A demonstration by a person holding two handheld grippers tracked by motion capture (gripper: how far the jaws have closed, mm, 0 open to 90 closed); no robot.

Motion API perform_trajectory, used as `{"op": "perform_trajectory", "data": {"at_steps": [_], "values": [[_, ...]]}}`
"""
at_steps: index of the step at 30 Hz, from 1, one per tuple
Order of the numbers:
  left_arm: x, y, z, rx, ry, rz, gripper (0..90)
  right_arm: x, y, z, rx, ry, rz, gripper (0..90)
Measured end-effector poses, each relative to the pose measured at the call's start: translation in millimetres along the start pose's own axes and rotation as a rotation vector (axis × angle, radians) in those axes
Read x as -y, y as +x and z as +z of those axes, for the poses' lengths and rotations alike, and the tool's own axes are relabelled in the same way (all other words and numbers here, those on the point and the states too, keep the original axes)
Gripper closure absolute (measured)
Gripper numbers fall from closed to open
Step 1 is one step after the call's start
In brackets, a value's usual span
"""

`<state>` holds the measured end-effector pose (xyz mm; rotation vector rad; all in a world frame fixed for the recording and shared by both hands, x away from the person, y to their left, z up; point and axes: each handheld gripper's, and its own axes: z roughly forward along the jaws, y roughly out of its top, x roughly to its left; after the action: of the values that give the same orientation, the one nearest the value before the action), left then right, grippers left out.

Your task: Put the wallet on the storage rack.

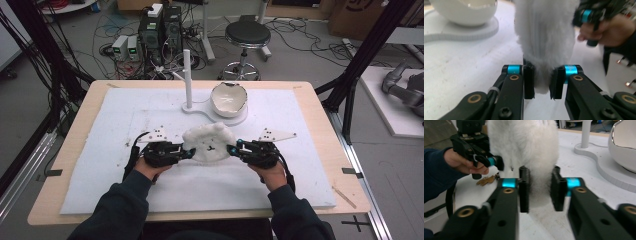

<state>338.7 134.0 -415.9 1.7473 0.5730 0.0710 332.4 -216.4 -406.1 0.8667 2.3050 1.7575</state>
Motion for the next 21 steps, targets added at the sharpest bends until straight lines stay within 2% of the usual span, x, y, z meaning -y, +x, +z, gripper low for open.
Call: {"op": "perform_trajectory", "data": {"at_steps": [1, 2, 3, 4, 5, 6, 7, 8, 9, 11, 12, 13, 14, 15, 16, 17, 18, 19, 20, 21], "values": [[0.0, 0.0, 0.0, 0.0, 0.0, 0.0, 78.5, 0.5, -0.4, 1.4, 0.009, -0.001, 0.01, 53.9], [-0.5, 0.2, -1.0, 0.006, -0.013, -0.002, 78.5, 0.5, -0.4, 1.4, 0.009, -0.001, 0.01, 53.9], [-0.8, 0.3, -1.8, 0.018, -0.032, -0.005, 78.5, 1.1, -0.8, 3.0, 0.012, 0.004, 0.021, 48.4], [-1.3, -0.5, -2.0, 0.029, -0.046, 0.005, 78.7, 3.7, -2.2, 8.5, 0.002, 0.046, 0.037, 42.2], [-1.3, -0.5, -2.0, 0.029, -0.046, 0.005, 78.7, 3.7, -2.2, 8.5, 0.002, 0.046, 0.037, 42.2], [-1.1, -1.1, -1.4, 0.033, -0.048, 0.007, 78.6, 5.8, -3.1, 12.4, -0.026, 0.065, 0.06, 40.6], [-0.7, -2.0, -0.1, 0.044, -0.038, 0.012, 78.6, 6.0, -2.9, 13.5, -0.047, 0.064, 0.078, 43.0], [-0.7, -2.0, -0.1, 0.044, -0.038, 0.012, 78.4, 6.0, -2.9, 13.5, -0.047, 0.064, 0.078, 43.0], [-0.2, -2.3, 0.8, 0.044, -0.026, 0.014, 77.8, 5.0, -1.8, 12.8, -0.088, 0.048, 0.067, 62.7], [1.0, -2.9, 3.1, 0.016, 0.008, 0.013, 73.6, 2.8, 0.9, 8.8, -0.084, 0.026, 0.034, 71.5], [1.6, -2.3, 4.4, -0.001, 0.022, 0.004, 73.6, 2.8, 0.9, 8.8, -0.084, 0.026, 0.034, 71.5], [2.7, 0.0, 5.7, -0.049, 0.057, -0.015, 61.1, -0.5, 2.1, 4.2, -0.058, -0.002, 0.012, 74.3], [2.7, 0.0, 5.7, -0.049, 0.057, -0.015, 54.9, -2.4, 3.0, 1.5, -0.031, -0.008, -0.004, 75.0], [3.0, 2.2, 5.0, -0.069, 0.065, -0.027, 54.9, -2.4, 3.0, 1.5, -0.031, -0.008, -0.004, 75.0], [3.0, 4.1, 3.1, -0.09, 0.062, -0.039, 46.8, -5.6, 4.3, -3.5, 0.035, -0.003, -0.042, 75.8], [2.8, 7.8, -3.2, -0.132, 0.038, -0.046, 45.2, -6.8, 4.6, -5.7, 0.072, 0.007, -0.064, 76.0], [2.8, 7.8, -3.2, -0.132, 0.038, -0.046, 43.5, -6.8, 4.6, -5.7, 0.072, 0.007, -0.064, 76.0], [2.4, 10.0, -7.2, -0.153, 0.026, -0.05, 43.5, -8.0, 4.5, -7.4, 0.099, 0.016, -0.079, 76.0], [2.0, 12.2, -11.3, -0.176, 0.015, -0.049, 39.5, -10.8, 4.3, -10.2, 0.139, 0.029, -0.108, 76.1], [1.2, 16.8, -20.8, -0.215, -0.01, -0.046, 38.7, -12.6, 4.5, -11.4, 0.156, 0.032, -0.123, 76.1]]}}
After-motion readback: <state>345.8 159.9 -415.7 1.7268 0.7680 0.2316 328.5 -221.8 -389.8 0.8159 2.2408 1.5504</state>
